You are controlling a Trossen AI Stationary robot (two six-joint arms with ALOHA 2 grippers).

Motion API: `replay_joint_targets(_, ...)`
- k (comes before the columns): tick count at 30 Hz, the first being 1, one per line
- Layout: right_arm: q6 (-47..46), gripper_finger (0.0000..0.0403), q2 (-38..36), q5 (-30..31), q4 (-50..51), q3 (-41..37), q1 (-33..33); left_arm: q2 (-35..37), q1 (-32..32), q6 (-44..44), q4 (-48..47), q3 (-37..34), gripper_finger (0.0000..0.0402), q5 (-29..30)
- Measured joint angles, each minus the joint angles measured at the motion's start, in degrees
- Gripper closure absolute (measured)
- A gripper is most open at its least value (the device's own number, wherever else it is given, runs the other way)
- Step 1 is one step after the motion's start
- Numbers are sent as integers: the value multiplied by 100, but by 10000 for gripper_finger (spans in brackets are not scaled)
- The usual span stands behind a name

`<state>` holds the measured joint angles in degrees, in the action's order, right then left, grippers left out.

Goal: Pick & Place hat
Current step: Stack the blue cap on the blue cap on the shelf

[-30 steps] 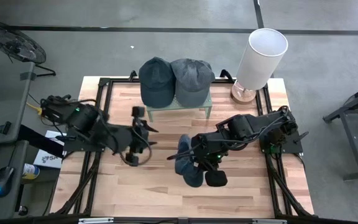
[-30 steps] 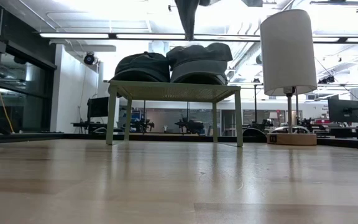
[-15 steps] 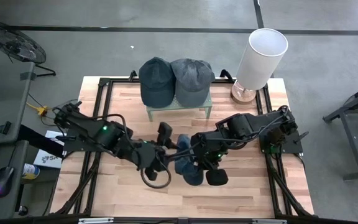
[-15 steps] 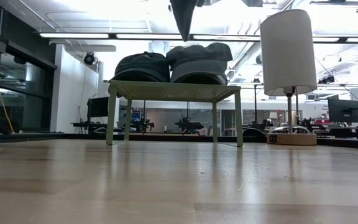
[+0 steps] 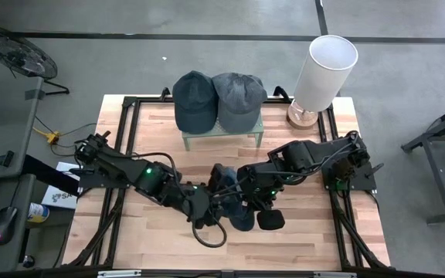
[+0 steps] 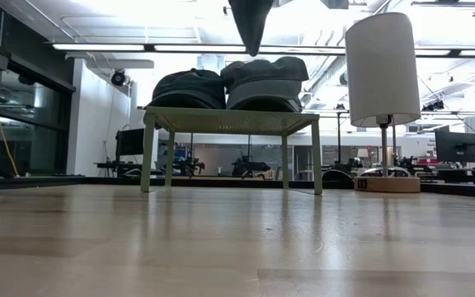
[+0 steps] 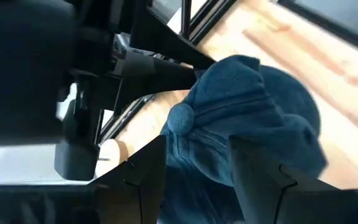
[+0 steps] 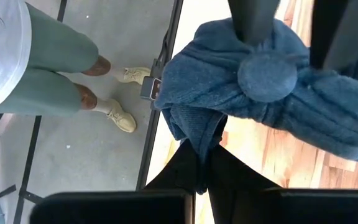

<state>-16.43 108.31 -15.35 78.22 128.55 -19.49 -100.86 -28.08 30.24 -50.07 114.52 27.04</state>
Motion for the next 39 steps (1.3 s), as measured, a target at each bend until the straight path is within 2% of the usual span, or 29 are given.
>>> replay_joint_targets(7, 1, 395, 0, 4, -4, -2, 0, -68, 23, 309, 122, 2, 237, 229)
replay_joint_targets(25, 1, 395, 0, -7, -226, -4, 0, -65, 76, 1420, 442, 2, 237, -74)
replay_joint_targets(34, 3, 395, 0, -7, -264, -4, 0, -165, 177, 1549, 442, 11, 237, -282)
replay_joint_targets(39, 1, 395, 0, -7, -264, -4, 0, -204, 179, 1606, 458, 11, 250, -149)
